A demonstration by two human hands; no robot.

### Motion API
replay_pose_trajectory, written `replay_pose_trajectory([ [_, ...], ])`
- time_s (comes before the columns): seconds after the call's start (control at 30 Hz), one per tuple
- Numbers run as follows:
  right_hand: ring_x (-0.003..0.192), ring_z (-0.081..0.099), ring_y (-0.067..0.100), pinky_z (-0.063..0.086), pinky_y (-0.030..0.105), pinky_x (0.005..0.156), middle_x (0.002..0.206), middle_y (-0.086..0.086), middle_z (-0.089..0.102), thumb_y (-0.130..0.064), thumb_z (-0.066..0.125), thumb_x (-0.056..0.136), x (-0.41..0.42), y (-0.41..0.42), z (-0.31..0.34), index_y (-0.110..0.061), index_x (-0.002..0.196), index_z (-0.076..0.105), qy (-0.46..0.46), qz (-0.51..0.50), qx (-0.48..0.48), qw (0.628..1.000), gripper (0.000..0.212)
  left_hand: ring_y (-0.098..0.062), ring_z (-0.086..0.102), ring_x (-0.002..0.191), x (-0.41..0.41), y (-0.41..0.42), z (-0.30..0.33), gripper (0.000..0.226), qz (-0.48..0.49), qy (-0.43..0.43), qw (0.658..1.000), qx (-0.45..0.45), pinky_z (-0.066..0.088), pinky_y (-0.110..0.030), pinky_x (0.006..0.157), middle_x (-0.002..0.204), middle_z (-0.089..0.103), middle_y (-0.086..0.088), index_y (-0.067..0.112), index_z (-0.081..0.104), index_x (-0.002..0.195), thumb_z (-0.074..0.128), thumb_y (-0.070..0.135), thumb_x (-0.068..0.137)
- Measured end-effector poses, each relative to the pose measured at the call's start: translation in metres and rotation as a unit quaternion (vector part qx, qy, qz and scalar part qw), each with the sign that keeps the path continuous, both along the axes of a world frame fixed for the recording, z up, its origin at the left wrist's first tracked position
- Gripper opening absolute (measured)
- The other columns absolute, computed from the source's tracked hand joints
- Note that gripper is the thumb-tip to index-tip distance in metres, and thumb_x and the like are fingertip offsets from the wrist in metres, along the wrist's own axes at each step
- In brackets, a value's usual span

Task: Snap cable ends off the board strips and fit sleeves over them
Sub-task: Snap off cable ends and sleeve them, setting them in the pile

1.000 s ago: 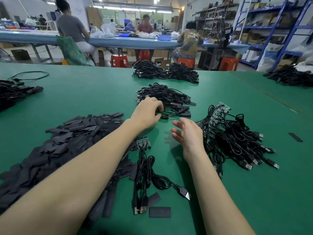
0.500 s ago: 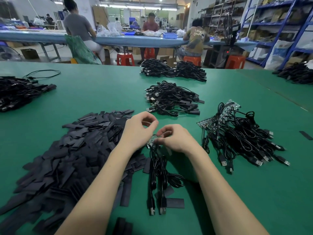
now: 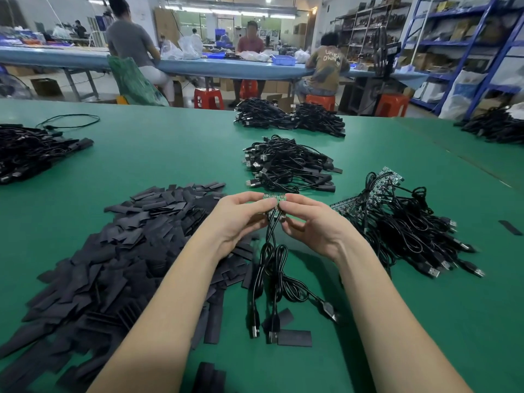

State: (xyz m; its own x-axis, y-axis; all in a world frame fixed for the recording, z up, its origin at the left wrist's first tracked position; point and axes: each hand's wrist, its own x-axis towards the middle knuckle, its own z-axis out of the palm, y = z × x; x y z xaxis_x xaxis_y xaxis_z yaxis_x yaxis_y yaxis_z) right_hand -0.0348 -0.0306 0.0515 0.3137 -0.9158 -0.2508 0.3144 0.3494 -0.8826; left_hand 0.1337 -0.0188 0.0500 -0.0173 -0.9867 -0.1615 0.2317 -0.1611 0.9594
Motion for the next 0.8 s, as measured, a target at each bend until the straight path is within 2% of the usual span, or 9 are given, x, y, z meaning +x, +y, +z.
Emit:
replay_pose_trajectory([
  [0.13,0.066,0.066,0.013,0.057,0.019,0.064,0.086,0.005,0.072,-0.008,0.078,0.079,-0.001,0.000,0.000,-0.007,0.103,0.073,0.001,0.016,-0.013,1.000,0.024,-0.004,0.068,0.066,0.000,0.001,0.000,0.028,-0.012,-0.005,1.000,-0.004,0.052,-0.013,0.060,0.085,0.074,-0.002,0.003,0.069,0.113,0.075,0.008,0.086],
  [0.23,0.063,0.067,0.010,0.056,0.018,0.060,0.080,0.003,0.073,-0.011,0.081,0.069,0.000,0.001,0.001,-0.011,0.086,0.079,-0.001,0.011,0.008,1.000,0.016,-0.004,0.068,0.068,0.002,0.001,-0.001,0.025,-0.032,0.005,0.999,-0.003,0.052,-0.013,0.062,0.084,0.075,0.000,0.004,0.071,0.111,0.074,0.008,0.087],
  [0.37,0.062,0.065,0.012,0.058,0.022,0.056,0.076,0.005,0.070,-0.007,0.081,0.065,0.001,0.003,-0.003,-0.008,0.081,0.077,-0.112,-0.002,0.093,0.989,0.017,-0.006,0.069,0.069,0.001,0.002,0.002,0.016,-0.069,0.058,0.996,-0.003,0.055,-0.016,0.062,0.085,0.076,-0.003,0.007,0.076,0.097,0.074,0.007,0.081],
  [0.43,0.061,0.064,0.013,0.058,0.023,0.055,0.076,0.007,0.068,-0.006,0.081,0.065,0.003,0.006,-0.003,-0.004,0.074,0.077,-0.151,0.002,0.115,0.982,0.010,-0.007,0.069,0.069,0.001,0.002,0.004,0.020,-0.087,0.081,0.993,0.000,0.057,-0.017,0.066,0.086,0.076,-0.005,0.008,0.078,0.092,0.076,0.011,0.072],
  [0.57,0.057,0.068,0.015,0.057,0.022,0.050,0.078,0.008,0.069,-0.007,0.079,0.069,0.005,0.010,-0.004,-0.002,0.082,0.073,-0.208,0.027,0.138,0.968,0.015,-0.010,0.071,0.074,0.000,0.002,0.000,0.015,-0.112,0.152,0.982,0.022,0.055,-0.025,0.089,0.088,0.076,-0.006,0.010,0.081,0.083,0.075,0.012,0.069],
  [0.63,0.058,0.069,0.014,0.058,0.021,0.051,0.078,0.007,0.071,-0.009,0.079,0.068,0.003,0.009,-0.003,-0.002,0.082,0.073,-0.216,0.033,0.129,0.967,0.016,-0.010,0.071,0.075,-0.002,0.001,-0.004,0.018,-0.112,0.159,0.981,0.015,0.057,-0.025,0.087,0.090,0.076,-0.005,0.011,0.080,0.088,0.076,0.014,0.071],
  [0.67,0.060,0.069,0.014,0.058,0.020,0.054,0.078,0.006,0.071,-0.010,0.080,0.069,0.000,0.009,-0.001,-0.004,0.080,0.075,-0.206,0.032,0.118,0.971,0.014,-0.008,0.070,0.074,-0.003,0.001,-0.005,0.022,-0.099,0.132,0.986,0.008,0.060,-0.023,0.078,0.090,0.076,-0.004,0.011,0.078,0.094,0.078,0.015,0.072],
  [0.73,0.066,0.069,0.013,0.059,0.019,0.061,0.080,0.001,0.073,-0.014,0.079,0.072,-0.008,0.008,0.005,-0.012,0.076,0.077,-0.153,0.026,0.075,0.985,0.005,-0.005,0.068,0.070,-0.003,-0.002,-0.009,0.023,-0.038,-0.003,0.999,-0.024,0.056,-0.019,0.065,0.087,0.076,0.001,0.015,0.073,0.097,0.083,0.018,0.077],
  [0.8,0.069,0.065,0.012,0.055,0.018,0.058,0.084,-0.003,0.073,-0.019,0.079,0.074,-0.013,0.009,0.015,-0.020,0.080,0.076,-0.055,0.029,0.014,0.998,0.007,-0.004,0.070,0.076,-0.002,-0.004,-0.013,0.018,0.013,-0.191,0.978,-0.082,0.055,-0.020,0.070,0.086,0.077,0.008,0.022,0.074,0.095,0.084,0.027,0.081],
])
